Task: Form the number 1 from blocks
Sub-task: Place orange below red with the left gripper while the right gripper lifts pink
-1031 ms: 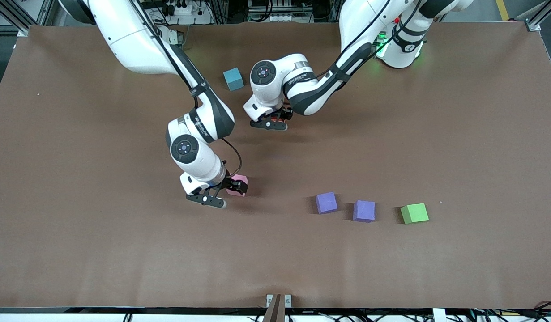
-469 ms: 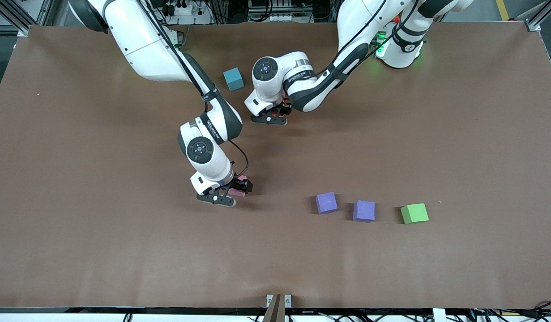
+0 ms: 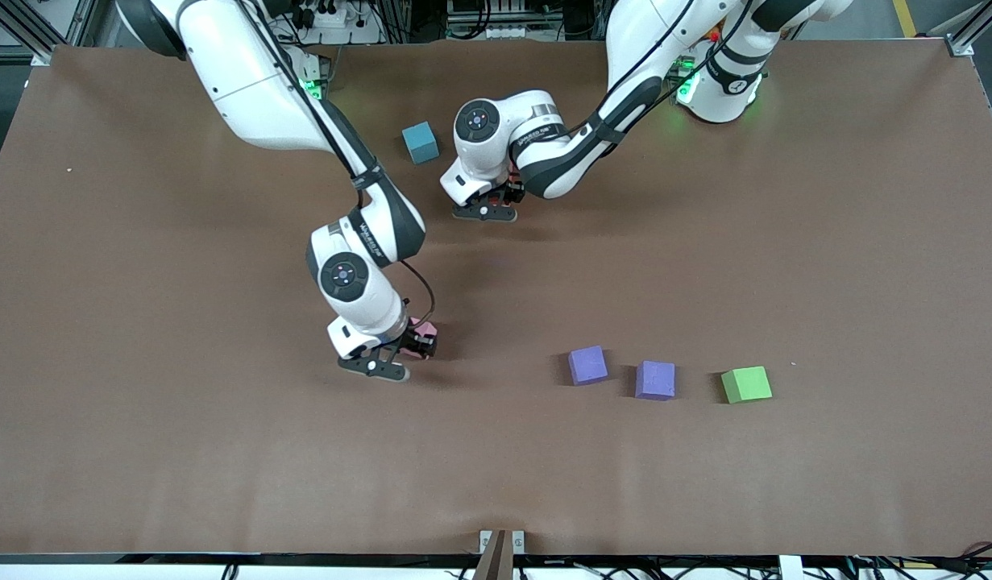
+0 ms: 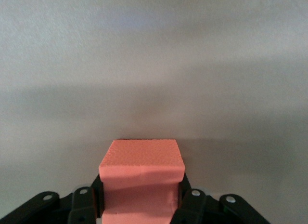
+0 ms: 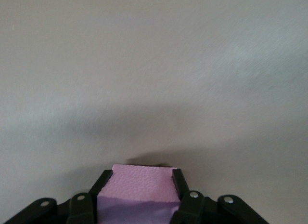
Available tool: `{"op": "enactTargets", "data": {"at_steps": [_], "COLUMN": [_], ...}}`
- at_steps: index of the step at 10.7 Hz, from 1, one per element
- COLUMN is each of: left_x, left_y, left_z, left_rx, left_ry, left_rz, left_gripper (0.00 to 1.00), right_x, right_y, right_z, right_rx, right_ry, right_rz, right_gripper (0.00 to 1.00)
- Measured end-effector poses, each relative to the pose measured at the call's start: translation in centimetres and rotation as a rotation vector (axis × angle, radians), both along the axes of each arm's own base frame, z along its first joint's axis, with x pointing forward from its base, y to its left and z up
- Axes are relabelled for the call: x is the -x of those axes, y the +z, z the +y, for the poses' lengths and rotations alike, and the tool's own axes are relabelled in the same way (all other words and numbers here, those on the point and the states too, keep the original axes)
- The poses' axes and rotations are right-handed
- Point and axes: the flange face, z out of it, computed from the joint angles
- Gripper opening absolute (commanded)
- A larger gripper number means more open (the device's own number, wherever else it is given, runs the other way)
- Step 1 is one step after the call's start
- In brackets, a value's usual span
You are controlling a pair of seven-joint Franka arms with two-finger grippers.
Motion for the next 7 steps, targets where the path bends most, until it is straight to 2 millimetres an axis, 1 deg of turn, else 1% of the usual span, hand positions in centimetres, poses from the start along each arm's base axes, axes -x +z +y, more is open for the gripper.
{"op": "enactTargets", "data": {"at_steps": [1,3,4,5,7], "left_x": [0.6,1.3,1.4,1.4,1.3], "left_y": [0.0,0.1,0.1,0.0,0.0], "left_z": [-0.2,-0.4,-0.4,-0.4,-0.3], "left_rx": [0.0,0.001,0.001,0.0,0.0], "left_ry": [-0.001,-0.006,-0.007,-0.007,-0.009], "left_rz": [0.005,0.011,0.012,0.013,0.008], "left_gripper": [0.0,0.01,0.77,1.0,1.0], "right_x": [-0.4,-0.8,-0.7,-0.3,1.4], "right_y": [0.6,1.5,2.2,3.1,4.9], "right_z": [-1.1,-2.7,-3.3,-3.8,-5.1], "right_rx": [0.003,0.004,0.004,0.003,-0.001], "right_ry": [0.008,0.014,0.026,0.037,0.059], "right_rz": [0.002,-0.001,-0.005,-0.007,0.006], "right_gripper": [0.43,0.44,0.44,0.45,0.45]}}
